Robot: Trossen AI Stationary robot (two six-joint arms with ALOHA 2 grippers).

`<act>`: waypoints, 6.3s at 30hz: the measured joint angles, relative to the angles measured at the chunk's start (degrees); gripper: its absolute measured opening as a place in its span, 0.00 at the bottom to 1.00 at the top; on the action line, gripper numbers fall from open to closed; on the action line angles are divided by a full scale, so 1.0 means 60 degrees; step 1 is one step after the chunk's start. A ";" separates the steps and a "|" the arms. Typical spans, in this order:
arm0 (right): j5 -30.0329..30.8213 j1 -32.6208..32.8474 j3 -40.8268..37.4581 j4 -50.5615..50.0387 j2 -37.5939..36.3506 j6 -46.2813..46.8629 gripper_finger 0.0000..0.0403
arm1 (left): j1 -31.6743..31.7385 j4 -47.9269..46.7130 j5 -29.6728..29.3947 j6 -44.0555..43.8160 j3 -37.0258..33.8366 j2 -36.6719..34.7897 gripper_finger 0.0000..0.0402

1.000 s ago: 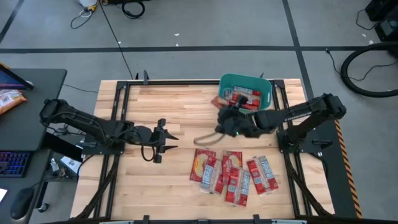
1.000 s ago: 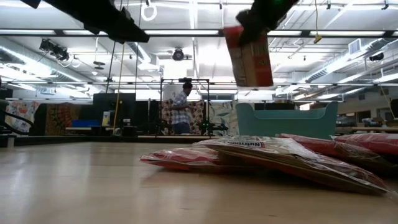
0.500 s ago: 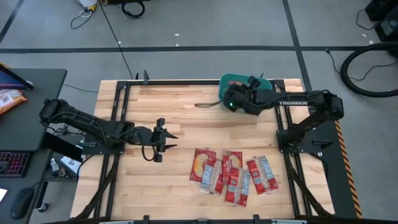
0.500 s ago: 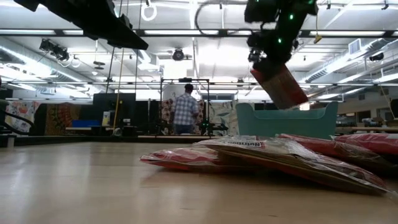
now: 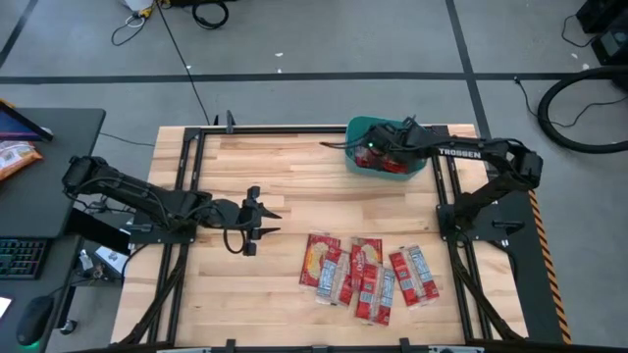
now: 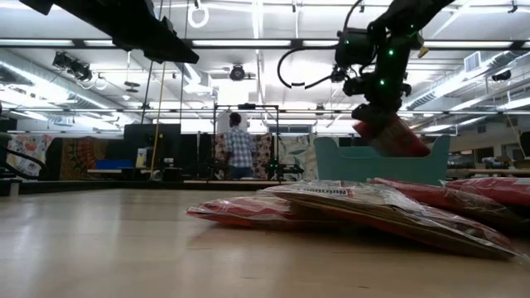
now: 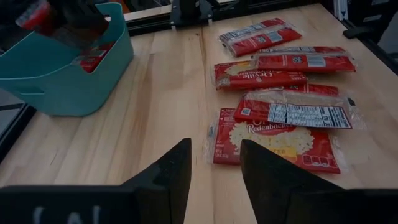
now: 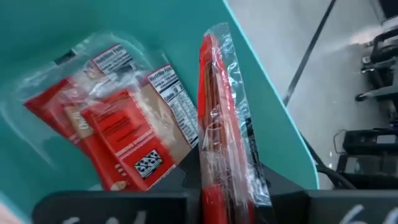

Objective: Sort popcorn bags into baskets
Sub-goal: Put the red popcorn bag into the green bin

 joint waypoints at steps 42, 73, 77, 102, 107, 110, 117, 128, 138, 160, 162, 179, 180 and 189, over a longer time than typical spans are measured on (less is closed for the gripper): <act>-0.5100 0.5126 0.0579 0.4501 0.0000 -0.0655 0.38 | -0.0022 0.0441 0.0729 -0.1100 -0.0004 0.0007 0.35; -0.3586 0.6752 0.0576 0.5224 0.1545 0.0607 0.38 | -0.0186 0.3445 0.0890 0.0098 0.0105 0.4281 0.35; -0.4046 0.6886 0.0576 0.5199 0.1550 0.0880 0.38 | -0.0251 0.4262 0.0902 0.1037 0.0102 0.4925 0.35; -0.3241 0.7569 0.0576 0.5174 0.1716 0.1753 0.38 | 0.0090 0.2891 0.2551 0.0876 0.2692 0.8229 0.35; -0.3249 0.7680 0.0576 0.4975 0.1708 0.1749 0.38 | 0.0252 0.0495 0.1605 0.0863 0.3200 0.8040 0.35; -0.3249 0.7737 0.0576 0.4822 0.1708 0.1749 0.38 | 0.0364 -0.0710 0.0770 0.0817 0.3321 0.7948 0.35; -0.3205 0.7763 0.0576 0.4756 0.1708 0.1749 0.38 | 0.0663 -0.2683 -0.1172 0.0845 0.3220 0.7117 0.35; -0.3138 0.7763 0.0576 0.4524 0.1708 0.1530 0.38 | -0.0613 -0.3273 -0.0681 0.1090 0.2901 0.5963 0.35; -0.2729 0.7758 0.0576 0.4651 0.1708 0.1415 0.38 | -0.2000 -0.2515 -0.2310 -0.0040 0.2082 0.6014 0.40; -0.2488 0.7535 0.0576 0.5052 0.1708 0.0188 0.38 | -0.1812 0.3480 -0.4563 0.1050 0.1736 0.8131 0.63; -0.2494 0.7519 0.0576 0.5054 0.1708 0.0217 0.38 | -0.1668 0.3650 -0.4547 0.0996 0.1749 0.8284 0.63; -0.2518 0.7585 0.0576 0.5165 0.1708 0.0264 0.38 | -0.1139 0.2401 -0.3119 0.0693 0.1759 0.8321 0.43; -0.2521 0.7585 0.0576 0.5174 0.1708 0.0270 0.38 | -0.1100 0.2306 -0.3031 0.0564 0.1763 0.8320 0.40; -0.2731 0.7636 0.0576 0.5417 0.1708 0.0250 0.38 | -0.1064 0.1960 -0.2860 0.0302 0.1884 0.8305 0.09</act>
